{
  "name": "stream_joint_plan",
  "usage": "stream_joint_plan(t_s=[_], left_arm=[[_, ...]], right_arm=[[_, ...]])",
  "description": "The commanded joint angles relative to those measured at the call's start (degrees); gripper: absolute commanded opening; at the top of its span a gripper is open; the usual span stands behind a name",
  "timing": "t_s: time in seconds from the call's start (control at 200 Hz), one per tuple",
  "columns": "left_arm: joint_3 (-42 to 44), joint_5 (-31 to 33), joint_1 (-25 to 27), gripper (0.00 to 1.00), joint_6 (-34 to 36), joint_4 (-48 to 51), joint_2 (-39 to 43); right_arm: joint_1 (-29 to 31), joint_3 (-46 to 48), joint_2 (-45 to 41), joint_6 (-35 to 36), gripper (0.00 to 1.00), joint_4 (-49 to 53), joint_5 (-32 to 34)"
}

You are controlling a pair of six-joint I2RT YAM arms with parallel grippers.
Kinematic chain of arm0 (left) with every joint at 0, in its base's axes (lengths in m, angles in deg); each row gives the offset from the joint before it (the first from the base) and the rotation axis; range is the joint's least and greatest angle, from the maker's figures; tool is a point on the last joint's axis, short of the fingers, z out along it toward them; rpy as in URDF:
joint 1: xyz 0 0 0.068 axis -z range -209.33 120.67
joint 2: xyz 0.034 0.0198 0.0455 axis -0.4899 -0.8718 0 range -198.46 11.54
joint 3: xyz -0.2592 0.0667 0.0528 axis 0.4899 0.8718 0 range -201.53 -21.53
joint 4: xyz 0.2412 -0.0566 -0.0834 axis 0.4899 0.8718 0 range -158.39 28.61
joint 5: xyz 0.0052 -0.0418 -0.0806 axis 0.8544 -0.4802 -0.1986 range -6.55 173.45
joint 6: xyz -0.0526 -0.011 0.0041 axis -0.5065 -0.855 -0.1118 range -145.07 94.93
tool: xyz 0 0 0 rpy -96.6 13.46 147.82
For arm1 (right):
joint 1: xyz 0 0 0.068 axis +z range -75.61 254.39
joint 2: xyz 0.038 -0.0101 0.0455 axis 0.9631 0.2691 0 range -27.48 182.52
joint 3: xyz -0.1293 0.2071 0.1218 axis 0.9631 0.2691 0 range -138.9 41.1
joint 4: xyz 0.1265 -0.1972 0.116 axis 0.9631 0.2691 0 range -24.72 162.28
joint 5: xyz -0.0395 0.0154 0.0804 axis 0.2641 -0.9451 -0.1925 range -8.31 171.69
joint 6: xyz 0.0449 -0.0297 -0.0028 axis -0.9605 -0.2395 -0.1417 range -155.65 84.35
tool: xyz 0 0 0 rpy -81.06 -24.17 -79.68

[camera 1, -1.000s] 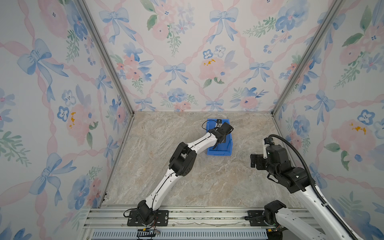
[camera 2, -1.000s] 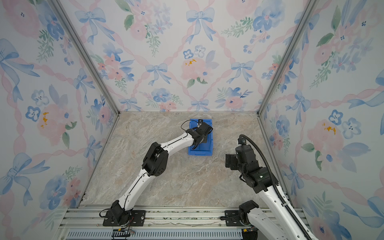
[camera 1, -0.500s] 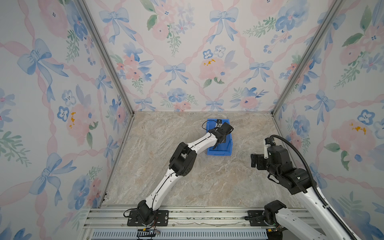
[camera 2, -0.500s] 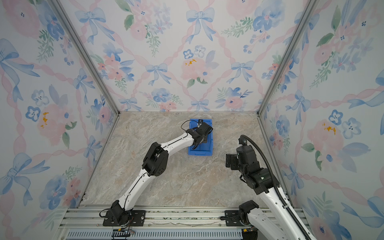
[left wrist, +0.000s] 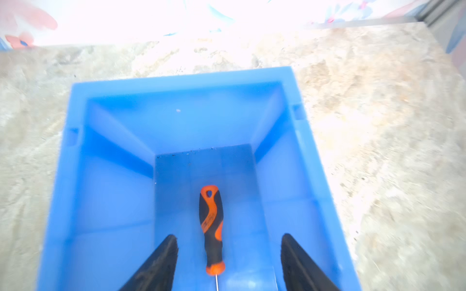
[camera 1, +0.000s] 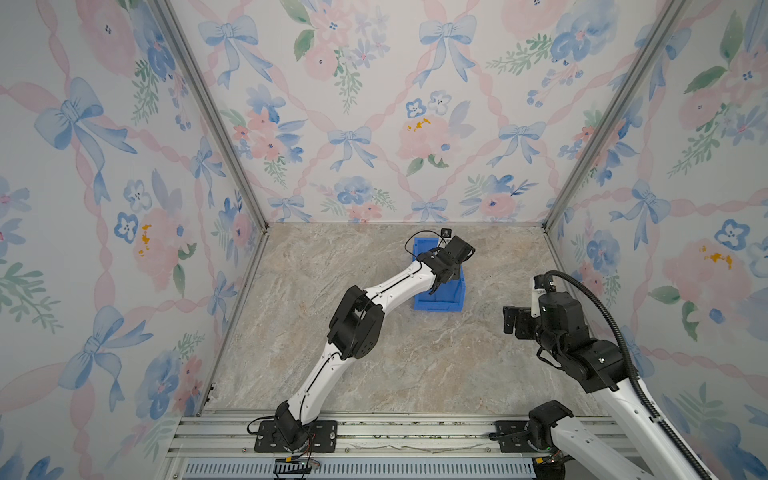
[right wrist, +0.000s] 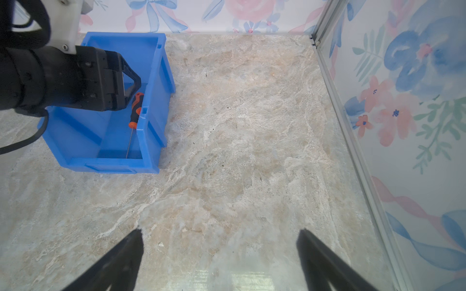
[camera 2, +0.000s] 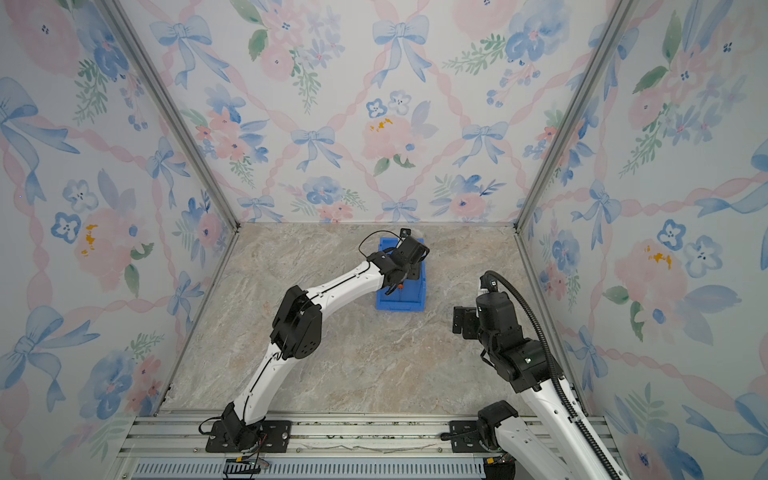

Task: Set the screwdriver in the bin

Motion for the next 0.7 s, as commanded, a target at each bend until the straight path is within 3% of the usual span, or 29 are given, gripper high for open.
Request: stream_joint_plan(t_s=[0.0,0.24,0.475,0.69], left_arm=[[5.6,2.0,1.4,0.75,1.6,0.6,7.1],[28.0,7.8,2.8,0.97,1.2,-1.1,24.4],[52.6,11.0,1.7,0.97,2.9,-7.8,42.5],[67.1,9.4,-2.6,0.98,5.2,-13.2,55.2]], right_arm=[[-0.5,0.9,-1.5,-0.8,0.97,-1.2,1.2],[-1.2,4.4,-5.1,-2.4,0.97,-3.3,1.5],[-2.9,6.1,-4.2,-3.5,0.97,-4.3,3.1],[-4.5,8.4,-2.9,-3.8,0.97,-5.9,5.6]])
